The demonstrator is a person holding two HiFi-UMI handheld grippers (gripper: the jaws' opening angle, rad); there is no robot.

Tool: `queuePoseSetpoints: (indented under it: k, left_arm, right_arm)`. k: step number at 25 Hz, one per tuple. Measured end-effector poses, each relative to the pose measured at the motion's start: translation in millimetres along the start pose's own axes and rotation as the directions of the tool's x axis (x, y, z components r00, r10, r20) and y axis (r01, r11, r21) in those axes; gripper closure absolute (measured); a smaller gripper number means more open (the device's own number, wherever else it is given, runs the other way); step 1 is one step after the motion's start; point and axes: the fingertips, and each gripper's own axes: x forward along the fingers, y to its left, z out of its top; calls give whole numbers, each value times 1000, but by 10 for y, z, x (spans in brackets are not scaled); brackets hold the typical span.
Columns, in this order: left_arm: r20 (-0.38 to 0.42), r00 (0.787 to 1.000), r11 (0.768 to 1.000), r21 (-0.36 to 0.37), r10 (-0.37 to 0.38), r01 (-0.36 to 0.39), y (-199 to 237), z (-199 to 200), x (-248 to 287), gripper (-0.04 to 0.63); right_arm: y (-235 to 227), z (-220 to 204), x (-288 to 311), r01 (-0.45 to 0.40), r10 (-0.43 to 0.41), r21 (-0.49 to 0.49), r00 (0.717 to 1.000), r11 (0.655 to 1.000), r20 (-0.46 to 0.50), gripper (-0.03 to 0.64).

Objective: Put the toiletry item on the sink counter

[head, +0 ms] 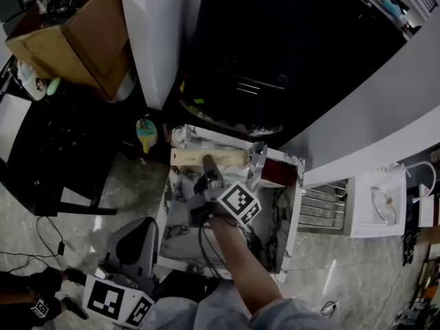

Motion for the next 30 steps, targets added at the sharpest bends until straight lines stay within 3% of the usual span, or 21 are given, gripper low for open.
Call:
queuePoseSetpoints:
  k: [14,23,28,30]
  left_arm:
    - [-34,999,1000,-14,-15,14,109,-129,157,591]
    - [-35,999,1000,-29,-11,10,187,-180,166,591]
    - [-33,999,999,-33,-10,9,196,-182,160,591]
    - [-33,999,999,-34,-10,9,193,-182,157,591]
  right_arm:
    - [-557,-36,299,68,-70,64,997,996,30,600]
    - [-703,-89,349,106,-107,35,994,994,20,587]
    - [-801,-97,341,196,-196,-36,981,980,6,544]
    - [-812,-115,340,206,-207,-59,978,977,-9,487]
